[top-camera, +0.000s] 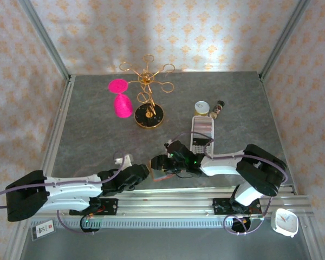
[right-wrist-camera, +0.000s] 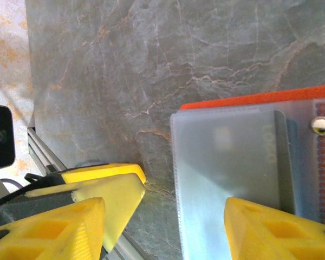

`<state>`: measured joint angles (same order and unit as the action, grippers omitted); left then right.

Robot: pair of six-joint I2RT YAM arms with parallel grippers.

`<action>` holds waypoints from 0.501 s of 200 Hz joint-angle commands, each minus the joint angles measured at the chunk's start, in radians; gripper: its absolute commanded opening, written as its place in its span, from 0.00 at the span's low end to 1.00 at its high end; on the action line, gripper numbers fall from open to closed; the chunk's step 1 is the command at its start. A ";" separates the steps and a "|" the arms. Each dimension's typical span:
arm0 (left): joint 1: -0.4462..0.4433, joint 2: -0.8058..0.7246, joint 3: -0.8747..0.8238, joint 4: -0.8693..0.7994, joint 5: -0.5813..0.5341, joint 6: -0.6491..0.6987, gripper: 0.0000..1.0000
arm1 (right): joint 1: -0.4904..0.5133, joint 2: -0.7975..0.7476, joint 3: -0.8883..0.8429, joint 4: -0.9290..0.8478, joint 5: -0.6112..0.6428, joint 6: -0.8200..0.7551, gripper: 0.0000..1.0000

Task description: Put the credit cards into the card holder

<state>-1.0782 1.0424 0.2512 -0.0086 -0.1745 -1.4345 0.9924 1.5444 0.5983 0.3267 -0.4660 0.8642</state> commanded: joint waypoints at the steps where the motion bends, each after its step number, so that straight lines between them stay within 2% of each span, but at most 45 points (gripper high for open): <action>1: 0.003 -0.023 0.006 -0.012 -0.025 0.035 0.43 | 0.002 -0.057 0.048 -0.055 0.066 -0.011 0.56; 62: 0.012 -0.063 0.036 -0.015 -0.025 0.067 0.44 | -0.021 -0.190 0.115 -0.263 0.232 -0.148 0.32; 86: 0.015 -0.059 0.054 -0.022 -0.028 0.090 0.45 | -0.054 -0.307 0.131 -0.276 0.250 -0.336 0.28; 100: 0.017 -0.055 0.071 -0.043 -0.035 0.106 0.45 | -0.072 -0.401 0.149 -0.286 0.279 -0.511 0.28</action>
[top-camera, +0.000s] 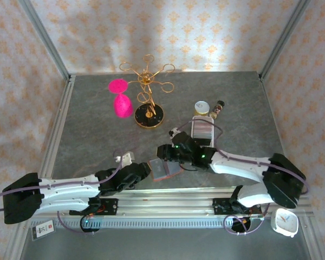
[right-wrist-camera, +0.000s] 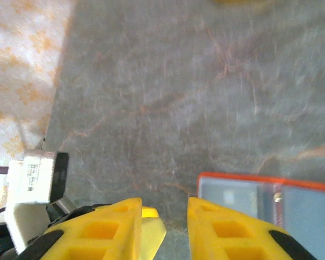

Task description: Put the credit cards into the card holder

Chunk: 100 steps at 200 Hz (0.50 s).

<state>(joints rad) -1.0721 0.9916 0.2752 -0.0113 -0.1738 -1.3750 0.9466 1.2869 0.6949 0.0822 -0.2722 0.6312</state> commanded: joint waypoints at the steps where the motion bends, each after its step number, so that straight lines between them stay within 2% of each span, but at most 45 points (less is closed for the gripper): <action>1: 0.012 -0.004 0.048 -0.042 -0.036 0.048 0.45 | -0.027 -0.150 0.054 -0.043 0.087 -0.285 0.28; 13: 0.014 0.001 0.060 -0.045 -0.040 0.072 0.46 | -0.029 -0.224 0.071 -0.061 0.132 -0.488 0.30; 35: 0.020 0.001 0.081 -0.043 -0.045 0.132 0.46 | -0.031 -0.336 0.078 -0.105 0.139 -0.937 0.47; 54: 0.032 -0.005 0.084 -0.020 -0.047 0.163 0.48 | -0.032 -0.399 0.068 -0.168 0.179 -1.257 0.57; 72: 0.055 -0.010 0.079 0.005 -0.029 0.196 0.49 | -0.052 -0.391 0.085 -0.248 0.294 -1.426 0.73; 86: 0.076 -0.011 0.075 0.016 -0.022 0.220 0.51 | -0.115 -0.379 0.098 -0.317 0.300 -1.546 0.79; 93: 0.088 -0.010 0.072 0.024 -0.015 0.234 0.51 | -0.157 -0.376 0.106 -0.340 0.287 -1.585 0.96; 100: 0.101 -0.010 0.073 0.030 -0.004 0.249 0.51 | -0.210 -0.376 0.107 -0.345 0.263 -1.610 1.00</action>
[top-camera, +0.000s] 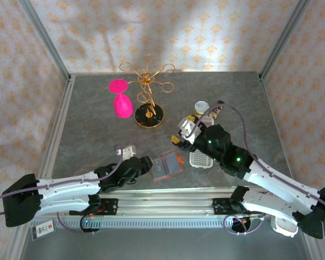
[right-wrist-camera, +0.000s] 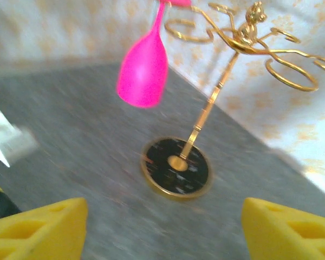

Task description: Put the credit cards into the card holder

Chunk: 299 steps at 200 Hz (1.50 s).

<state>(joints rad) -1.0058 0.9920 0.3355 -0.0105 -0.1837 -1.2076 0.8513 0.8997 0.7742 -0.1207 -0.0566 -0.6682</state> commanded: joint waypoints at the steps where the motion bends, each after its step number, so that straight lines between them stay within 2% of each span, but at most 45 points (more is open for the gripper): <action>1: 0.036 -0.010 0.012 0.031 0.007 0.084 0.51 | -0.122 0.011 0.028 -0.144 0.045 -0.315 1.00; 41: 0.073 -0.007 0.029 0.008 0.029 0.164 0.52 | -0.382 0.092 -0.015 -0.138 -0.011 -0.510 1.00; 56: 0.081 -0.011 0.034 -0.002 0.029 0.183 0.52 | -0.422 0.118 -0.072 -0.085 -0.023 -0.614 0.98; 75: 0.088 -0.025 0.037 -0.011 0.024 0.203 0.52 | -0.451 0.175 -0.102 -0.018 -0.047 -0.648 0.94; 108: 0.097 -0.054 0.042 -0.040 0.007 0.243 0.52 | -0.456 0.306 -0.077 0.000 -0.056 -0.729 0.85; 159: 0.106 -0.109 0.026 -0.086 -0.022 0.273 0.52 | -0.457 0.431 -0.070 0.029 -0.078 -0.789 0.85; 220: 0.115 -0.144 0.008 -0.095 -0.021 0.274 0.53 | -0.455 0.445 -0.066 -0.001 -0.119 -0.780 0.86; 261: 0.116 -0.144 0.004 -0.088 -0.017 0.264 0.53 | -0.442 0.464 -0.088 0.002 -0.107 -0.803 0.93; 299: 0.117 -0.143 0.000 -0.090 -0.013 0.257 0.53 | -0.434 0.494 -0.072 0.028 -0.087 -0.803 0.87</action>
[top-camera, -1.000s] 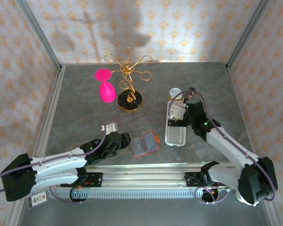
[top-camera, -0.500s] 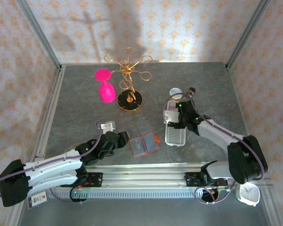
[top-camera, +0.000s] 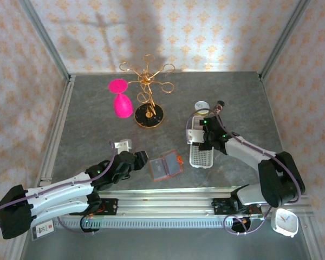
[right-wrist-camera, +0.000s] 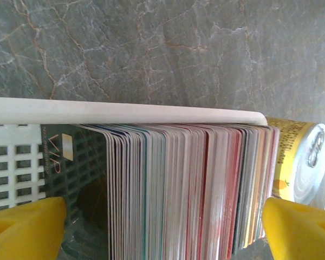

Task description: Put the credit cards into the card holder

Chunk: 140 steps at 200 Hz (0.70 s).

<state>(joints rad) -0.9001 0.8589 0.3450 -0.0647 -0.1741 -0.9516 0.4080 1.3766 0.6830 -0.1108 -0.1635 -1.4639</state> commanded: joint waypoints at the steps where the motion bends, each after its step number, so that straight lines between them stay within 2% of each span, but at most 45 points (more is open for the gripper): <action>1: 0.011 -0.010 -0.009 -0.036 -0.022 0.001 0.53 | 0.009 0.017 0.019 0.018 0.020 -0.007 0.87; 21: 0.012 -0.013 -0.010 -0.040 -0.021 -0.004 0.53 | 0.016 0.014 0.035 -0.002 0.020 -0.007 0.84; 55: 0.012 -0.021 -0.015 -0.036 -0.007 -0.011 0.53 | 0.032 -0.005 0.034 -0.050 0.035 -0.008 0.67; 105: 0.012 -0.037 -0.030 -0.024 0.015 -0.032 0.52 | 0.040 -0.040 0.008 -0.071 0.041 -0.004 0.58; 140: 0.013 -0.044 -0.033 -0.020 0.026 -0.032 0.52 | 0.042 -0.053 -0.003 -0.075 0.044 -0.001 0.43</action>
<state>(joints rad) -0.8940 0.8284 0.3252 -0.0639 -0.1589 -0.9710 0.4427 1.3491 0.6888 -0.1616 -0.1379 -1.4712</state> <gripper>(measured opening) 0.523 0.469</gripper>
